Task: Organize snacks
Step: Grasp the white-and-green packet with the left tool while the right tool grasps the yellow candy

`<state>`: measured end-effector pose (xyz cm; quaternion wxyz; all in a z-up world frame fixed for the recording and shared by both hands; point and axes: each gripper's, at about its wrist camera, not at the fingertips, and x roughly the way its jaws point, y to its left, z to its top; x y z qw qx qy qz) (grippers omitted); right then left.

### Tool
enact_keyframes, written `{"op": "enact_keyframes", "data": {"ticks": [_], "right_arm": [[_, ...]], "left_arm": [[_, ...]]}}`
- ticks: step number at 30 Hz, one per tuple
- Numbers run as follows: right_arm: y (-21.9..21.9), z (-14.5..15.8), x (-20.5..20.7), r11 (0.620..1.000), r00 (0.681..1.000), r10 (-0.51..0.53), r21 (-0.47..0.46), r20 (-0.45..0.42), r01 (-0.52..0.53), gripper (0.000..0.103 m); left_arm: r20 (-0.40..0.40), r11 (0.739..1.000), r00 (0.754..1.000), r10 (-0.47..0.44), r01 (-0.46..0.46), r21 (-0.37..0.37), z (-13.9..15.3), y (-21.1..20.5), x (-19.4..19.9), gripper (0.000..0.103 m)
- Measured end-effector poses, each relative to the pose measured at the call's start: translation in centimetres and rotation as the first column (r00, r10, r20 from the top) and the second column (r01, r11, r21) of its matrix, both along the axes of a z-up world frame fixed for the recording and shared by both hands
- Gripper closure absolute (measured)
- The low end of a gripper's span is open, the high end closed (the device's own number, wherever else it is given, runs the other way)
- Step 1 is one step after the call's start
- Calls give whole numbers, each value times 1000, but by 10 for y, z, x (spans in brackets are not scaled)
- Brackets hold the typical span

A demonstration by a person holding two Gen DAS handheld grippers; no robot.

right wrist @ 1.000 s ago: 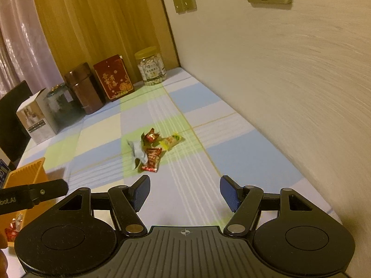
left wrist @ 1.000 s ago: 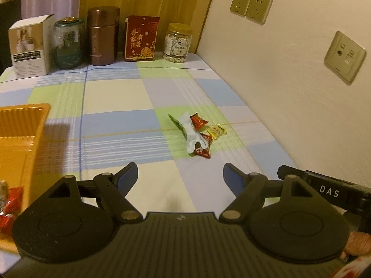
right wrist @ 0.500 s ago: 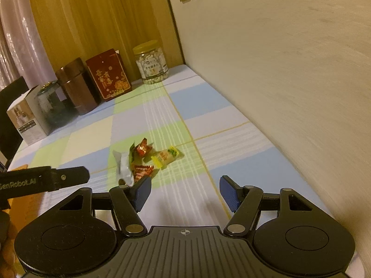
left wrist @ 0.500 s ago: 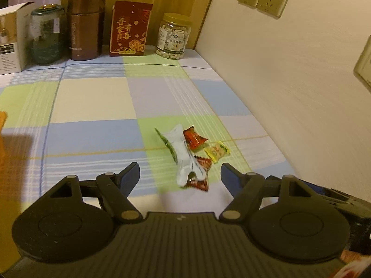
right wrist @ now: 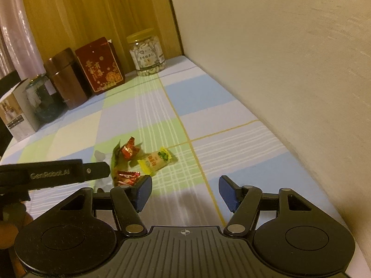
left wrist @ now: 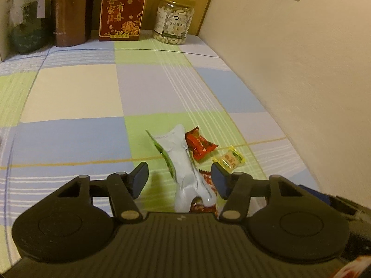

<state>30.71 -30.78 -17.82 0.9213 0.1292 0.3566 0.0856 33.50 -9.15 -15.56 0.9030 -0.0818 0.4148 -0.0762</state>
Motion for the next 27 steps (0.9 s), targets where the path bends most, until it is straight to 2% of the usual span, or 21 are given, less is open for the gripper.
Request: {"op": "enact_keyframes", "data": {"ticks": [7, 9, 15, 21, 27], "right_arm": [[1, -9, 9, 1000, 1000, -2, 10, 6, 2, 39], [3, -10, 11, 1000, 1000, 8, 16, 4, -8, 43], [19, -12, 25, 998, 999, 38, 51, 1, -38, 55], [40, -17, 44, 997, 999, 52, 60, -8, -52, 59], [58, -19, 60, 999, 999, 35, -14, 4, -35, 59]], "left_arm": [[-22, 1000, 999, -25, 25, 16, -16, -10, 17, 69], [-22, 1000, 999, -27, 27, 11, -17, -7, 19, 75], [3, 998, 999, -36, 35, 58, -10, 11, 8, 80], [12, 997, 1000, -17, 16, 77, -7, 35, -11, 80], [22, 995, 999, -31, 28, 91, -8, 39, -22, 80]]}}
